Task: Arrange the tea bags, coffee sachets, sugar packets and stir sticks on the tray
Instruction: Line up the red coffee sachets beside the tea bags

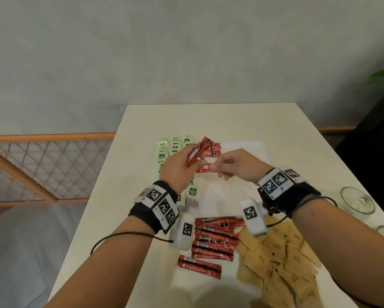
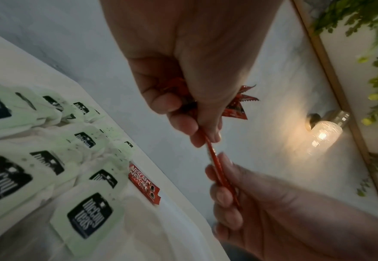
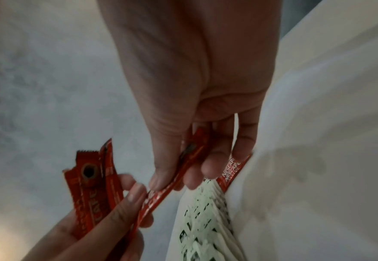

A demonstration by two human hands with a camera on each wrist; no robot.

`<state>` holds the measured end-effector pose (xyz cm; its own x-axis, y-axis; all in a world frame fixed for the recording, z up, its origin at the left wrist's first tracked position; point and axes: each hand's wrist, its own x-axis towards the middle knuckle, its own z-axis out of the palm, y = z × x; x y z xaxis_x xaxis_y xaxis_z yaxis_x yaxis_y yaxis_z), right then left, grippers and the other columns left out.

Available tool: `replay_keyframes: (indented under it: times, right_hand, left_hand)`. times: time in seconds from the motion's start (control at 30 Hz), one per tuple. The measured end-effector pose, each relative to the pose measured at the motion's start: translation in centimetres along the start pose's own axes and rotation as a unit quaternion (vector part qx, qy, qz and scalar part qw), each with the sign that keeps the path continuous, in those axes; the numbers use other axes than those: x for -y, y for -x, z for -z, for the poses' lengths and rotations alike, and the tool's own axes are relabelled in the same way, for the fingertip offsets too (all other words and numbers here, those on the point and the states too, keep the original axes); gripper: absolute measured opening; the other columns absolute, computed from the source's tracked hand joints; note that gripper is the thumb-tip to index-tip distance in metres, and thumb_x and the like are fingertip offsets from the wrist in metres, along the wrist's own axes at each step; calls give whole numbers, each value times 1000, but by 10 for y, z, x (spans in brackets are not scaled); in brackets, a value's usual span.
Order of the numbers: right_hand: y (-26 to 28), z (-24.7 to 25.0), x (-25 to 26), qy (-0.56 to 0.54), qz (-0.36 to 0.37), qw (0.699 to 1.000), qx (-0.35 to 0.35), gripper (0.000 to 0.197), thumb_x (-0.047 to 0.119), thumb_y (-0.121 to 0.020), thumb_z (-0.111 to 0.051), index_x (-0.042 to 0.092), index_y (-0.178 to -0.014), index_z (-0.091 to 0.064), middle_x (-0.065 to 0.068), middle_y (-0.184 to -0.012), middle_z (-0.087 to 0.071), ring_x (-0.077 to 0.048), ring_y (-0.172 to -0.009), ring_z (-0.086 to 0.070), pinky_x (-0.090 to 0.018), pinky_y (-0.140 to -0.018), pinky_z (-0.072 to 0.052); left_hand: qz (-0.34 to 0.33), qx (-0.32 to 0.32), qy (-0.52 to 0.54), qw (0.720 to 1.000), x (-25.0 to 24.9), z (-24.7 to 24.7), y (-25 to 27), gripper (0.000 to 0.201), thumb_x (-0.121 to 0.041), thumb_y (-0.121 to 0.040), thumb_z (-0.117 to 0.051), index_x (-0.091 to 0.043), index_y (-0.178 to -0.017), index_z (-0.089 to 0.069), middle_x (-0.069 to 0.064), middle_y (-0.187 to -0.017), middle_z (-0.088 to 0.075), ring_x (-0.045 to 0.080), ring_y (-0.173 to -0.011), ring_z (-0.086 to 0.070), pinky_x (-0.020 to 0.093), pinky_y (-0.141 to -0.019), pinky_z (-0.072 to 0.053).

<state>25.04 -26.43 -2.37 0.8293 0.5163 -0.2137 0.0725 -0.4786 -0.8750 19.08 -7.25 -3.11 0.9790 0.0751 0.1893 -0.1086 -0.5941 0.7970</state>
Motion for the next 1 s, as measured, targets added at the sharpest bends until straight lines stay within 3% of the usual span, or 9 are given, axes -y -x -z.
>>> replay_keyframes:
  times: [0.13,0.23,0.33,0.47,0.53,0.6,0.73,1.0]
  right_hand:
    - [-7,7,-12,-113,-35,992,-38,21,18,-88,-70,2,-100,-72,-7,-77,-70,-10,-58,-61,-21,-66,-54]
    - [-16,7,-21,-144,-57,987,-45,19,16,-93,-63,2,-104,-71,-8,-83,-72,-11,-63,-64,-21,-67,-57]
    - [-33,7,-34,-109,-101,985,-93,21,18,-94,-63,2,-105,-71,-5,-82,-68,-11,-63,-60,-23,-66,-54]
    - [-56,5,-59,0,-153,976,-154,19,21,-90,-67,4,-96,-74,-2,-68,-60,-12,-60,-50,-23,-59,-43]
    - [-66,2,-65,62,-144,973,-171,15,23,-87,-71,10,-91,-75,-3,-81,-68,-15,-75,-58,-25,-69,-42]
    - [-76,0,-66,73,-149,966,-196,14,25,-82,-76,17,-88,-67,-1,-92,-66,-17,-88,-59,-27,-78,-43]
    - [-96,-1,-65,97,-171,956,-218,33,31,-77,-80,17,-89,-53,0,-92,-60,-18,-87,-56,-29,-75,-43]
    - [-114,2,-62,103,-166,955,-222,35,32,-77,-80,18,-85,-48,-1,-91,-58,-18,-85,-53,-29,-73,-39]
  left_hand:
    - [38,1,43,998,11,5,-11,8,-27,-90,-68,-23,-89,-61,-9,-71,-63,1,-47,-56,15,-50,-46]
    - [89,-1,71,994,17,7,-15,7,-27,-92,-65,-20,-91,-61,-1,-73,-68,10,-47,-60,19,-48,-48]
    - [154,-38,116,980,22,12,-22,8,-25,-94,-60,-17,-92,-60,9,-72,-70,17,-47,-62,24,-45,-51]
    - [165,-38,130,977,24,19,-30,9,-24,-93,-59,-15,-92,-61,7,-67,-70,19,-46,-64,29,-48,-54]
    - [168,-36,144,975,25,20,-33,11,-24,-93,-60,-14,-92,-61,7,-67,-70,20,-46,-63,30,-48,-54]
    - [173,-31,155,972,27,21,-36,12,-24,-93,-61,-12,-93,-62,7,-67,-70,21,-47,-63,31,-48,-54]
    - [184,-21,177,967,29,23,-40,11,-24,-93,-61,-13,-95,-61,7,-67,-69,21,-47,-61,31,-48,-52]
    - [206,-5,187,961,37,25,-41,15,-22,-92,-61,-9,-100,-61,5,-66,-68,20,-46,-59,30,-49,-51]
